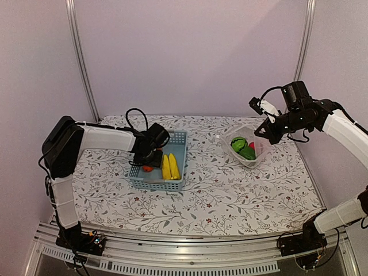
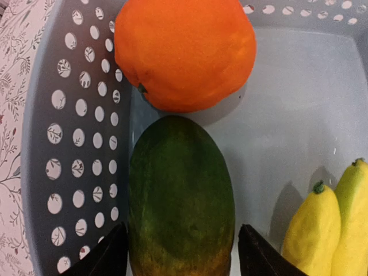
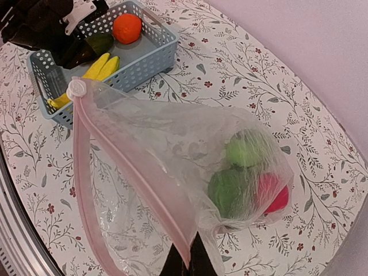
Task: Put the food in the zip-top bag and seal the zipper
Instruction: Pick up the fake fruit from the bin, then place the fake fruit in the zipper food storage bag.
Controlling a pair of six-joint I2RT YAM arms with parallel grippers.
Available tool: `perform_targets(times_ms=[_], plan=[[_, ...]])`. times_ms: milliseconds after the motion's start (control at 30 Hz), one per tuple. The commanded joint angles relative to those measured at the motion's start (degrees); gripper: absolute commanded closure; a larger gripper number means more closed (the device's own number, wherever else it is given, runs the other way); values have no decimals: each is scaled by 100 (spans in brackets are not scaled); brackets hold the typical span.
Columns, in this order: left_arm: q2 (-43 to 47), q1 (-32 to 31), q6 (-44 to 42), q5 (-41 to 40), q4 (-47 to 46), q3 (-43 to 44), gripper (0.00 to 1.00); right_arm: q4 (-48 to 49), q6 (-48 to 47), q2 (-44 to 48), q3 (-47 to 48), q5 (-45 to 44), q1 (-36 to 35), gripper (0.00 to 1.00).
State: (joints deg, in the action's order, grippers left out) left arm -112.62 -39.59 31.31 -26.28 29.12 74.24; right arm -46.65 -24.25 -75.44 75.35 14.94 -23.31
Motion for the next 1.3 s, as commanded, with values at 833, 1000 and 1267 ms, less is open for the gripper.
perform_targets(times_ms=[833,1000,1267], plan=[[1850,-396,-377,676,-235,-6,60,-473,-153,-229,551,-4,-16,100],[2566,-1083,-1046,927,-1667,-452,63,-680,-165,-244,665,212,-48,100],[3051,-2232,-2288,1250,-3464,-883,63,-953,-216,-208,784,555,-121,100]])
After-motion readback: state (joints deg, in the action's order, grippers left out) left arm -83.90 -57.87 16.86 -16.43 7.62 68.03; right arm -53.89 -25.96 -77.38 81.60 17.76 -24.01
